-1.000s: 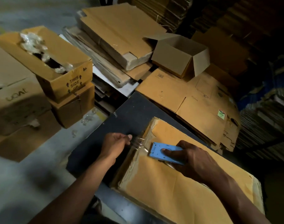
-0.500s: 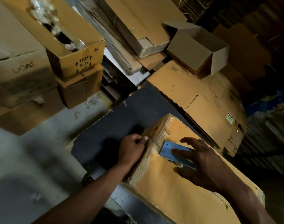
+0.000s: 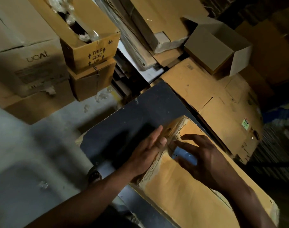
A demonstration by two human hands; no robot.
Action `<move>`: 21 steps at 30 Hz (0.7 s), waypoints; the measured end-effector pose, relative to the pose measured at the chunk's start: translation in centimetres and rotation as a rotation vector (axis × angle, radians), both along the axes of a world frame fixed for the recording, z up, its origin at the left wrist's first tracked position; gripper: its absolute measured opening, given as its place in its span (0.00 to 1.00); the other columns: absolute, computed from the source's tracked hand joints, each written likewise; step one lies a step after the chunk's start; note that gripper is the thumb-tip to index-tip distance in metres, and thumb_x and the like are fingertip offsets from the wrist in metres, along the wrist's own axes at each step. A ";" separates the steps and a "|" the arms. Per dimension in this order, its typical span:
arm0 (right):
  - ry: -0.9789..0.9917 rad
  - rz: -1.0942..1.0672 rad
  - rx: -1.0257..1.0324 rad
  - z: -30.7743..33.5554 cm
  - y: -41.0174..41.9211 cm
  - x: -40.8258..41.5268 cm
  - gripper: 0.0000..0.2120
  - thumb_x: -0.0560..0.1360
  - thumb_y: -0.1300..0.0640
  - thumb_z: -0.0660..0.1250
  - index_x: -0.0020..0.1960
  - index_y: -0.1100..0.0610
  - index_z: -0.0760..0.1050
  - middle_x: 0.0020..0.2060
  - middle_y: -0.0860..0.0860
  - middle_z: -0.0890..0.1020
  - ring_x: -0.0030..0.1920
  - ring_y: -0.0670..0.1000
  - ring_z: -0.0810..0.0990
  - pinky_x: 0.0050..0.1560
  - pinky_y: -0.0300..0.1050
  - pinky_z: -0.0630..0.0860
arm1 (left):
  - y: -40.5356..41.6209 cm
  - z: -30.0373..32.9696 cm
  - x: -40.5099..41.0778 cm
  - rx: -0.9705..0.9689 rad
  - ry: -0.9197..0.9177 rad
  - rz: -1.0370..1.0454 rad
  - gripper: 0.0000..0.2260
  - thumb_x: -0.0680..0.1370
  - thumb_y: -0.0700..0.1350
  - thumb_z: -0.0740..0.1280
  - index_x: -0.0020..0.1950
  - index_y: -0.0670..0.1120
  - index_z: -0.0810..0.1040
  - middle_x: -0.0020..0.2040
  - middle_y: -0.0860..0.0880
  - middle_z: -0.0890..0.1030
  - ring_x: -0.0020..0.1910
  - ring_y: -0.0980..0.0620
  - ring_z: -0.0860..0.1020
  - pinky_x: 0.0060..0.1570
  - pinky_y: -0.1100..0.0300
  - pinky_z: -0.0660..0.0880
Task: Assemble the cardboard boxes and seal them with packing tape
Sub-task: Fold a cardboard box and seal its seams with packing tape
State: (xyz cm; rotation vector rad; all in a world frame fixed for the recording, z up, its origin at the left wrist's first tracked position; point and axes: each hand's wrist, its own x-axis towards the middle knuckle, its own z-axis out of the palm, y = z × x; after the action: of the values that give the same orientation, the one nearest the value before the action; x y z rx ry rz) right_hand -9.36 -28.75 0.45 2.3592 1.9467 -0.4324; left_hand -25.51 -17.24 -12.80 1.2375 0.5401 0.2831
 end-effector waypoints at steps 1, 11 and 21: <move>0.004 0.004 0.004 -0.1 0.0 0.2 0.24 0.78 0.38 0.61 0.70 0.47 0.73 0.67 0.50 0.76 0.65 0.55 0.77 0.51 0.58 0.82 | -0.2 0.0 0.1 -0.001 -0.018 -0.118 0.40 0.73 0.81 0.52 0.82 0.67 0.52 0.83 0.62 0.55 0.81 0.61 0.56 0.77 0.56 0.56; 0.022 0.003 -0.023 -1.2 0.2 -0.3 0.21 0.79 0.44 0.66 0.70 0.47 0.74 0.66 0.48 0.78 0.64 0.51 0.77 0.55 0.53 0.82 | 2.2 -2.3 -0.1 0.197 0.223 -0.265 0.36 0.76 0.76 0.55 0.82 0.68 0.49 0.84 0.61 0.53 0.83 0.53 0.56 0.80 0.43 0.56; -0.145 -0.063 -0.346 0.6 -3.3 0.8 0.37 0.79 0.42 0.68 0.82 0.36 0.52 0.73 0.47 0.69 0.61 0.50 0.78 0.56 0.42 0.79 | -0.7 1.3 1.0 1.314 0.172 -0.546 0.48 0.78 0.75 0.51 0.84 0.44 0.38 0.84 0.47 0.35 0.82 0.51 0.33 0.81 0.39 0.43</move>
State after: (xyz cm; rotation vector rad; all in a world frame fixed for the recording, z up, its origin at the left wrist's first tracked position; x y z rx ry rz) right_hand -8.56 -32.08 1.08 2.1690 1.5916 -0.5355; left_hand -24.49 -17.94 -11.45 2.6330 0.0740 0.0282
